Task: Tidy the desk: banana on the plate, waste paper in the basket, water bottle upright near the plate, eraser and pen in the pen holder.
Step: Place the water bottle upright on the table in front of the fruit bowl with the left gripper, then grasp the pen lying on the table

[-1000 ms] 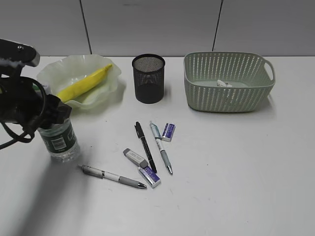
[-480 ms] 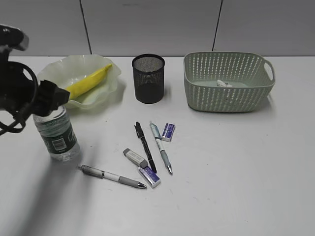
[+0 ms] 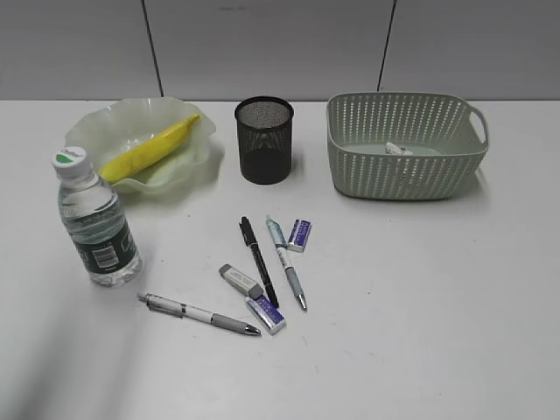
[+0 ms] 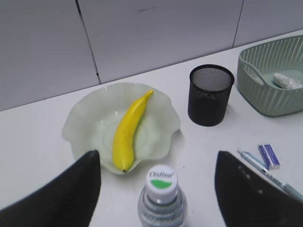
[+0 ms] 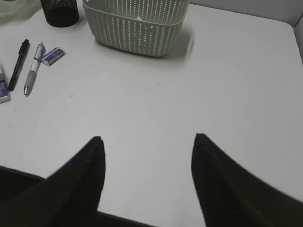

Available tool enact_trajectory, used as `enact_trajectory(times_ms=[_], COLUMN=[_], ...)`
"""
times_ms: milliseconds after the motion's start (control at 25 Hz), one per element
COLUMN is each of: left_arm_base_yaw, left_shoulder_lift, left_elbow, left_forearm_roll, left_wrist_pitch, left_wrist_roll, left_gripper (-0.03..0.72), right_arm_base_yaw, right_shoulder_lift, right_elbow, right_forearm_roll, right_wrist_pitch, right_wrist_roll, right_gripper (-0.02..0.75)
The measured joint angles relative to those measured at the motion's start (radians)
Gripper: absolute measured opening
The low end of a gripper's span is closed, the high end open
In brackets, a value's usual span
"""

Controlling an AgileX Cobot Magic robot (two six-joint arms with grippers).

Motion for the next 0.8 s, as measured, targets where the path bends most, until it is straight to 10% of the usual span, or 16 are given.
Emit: enact_trajectory(times_ms=[400,800], left_arm_base_yaw=[0.114,0.117], left_shoulder_lift=[-0.427,-0.643], left_elbow=[-0.021,0.093], left_forearm_roll=[0.036,0.044], left_wrist_pitch=[0.715,0.844], left_wrist_roll=[-0.005,-0.007], left_gripper=[0.413,0.365], right_arm_base_yaw=[0.0,0.0], right_shoulder_lift=[0.0,0.218], right_elbow=[0.0,-0.038], right_forearm_roll=[0.0,0.056], right_wrist_pitch=[0.0,-0.145], right_wrist_roll=[0.0,-0.114], right_gripper=[0.45,0.444])
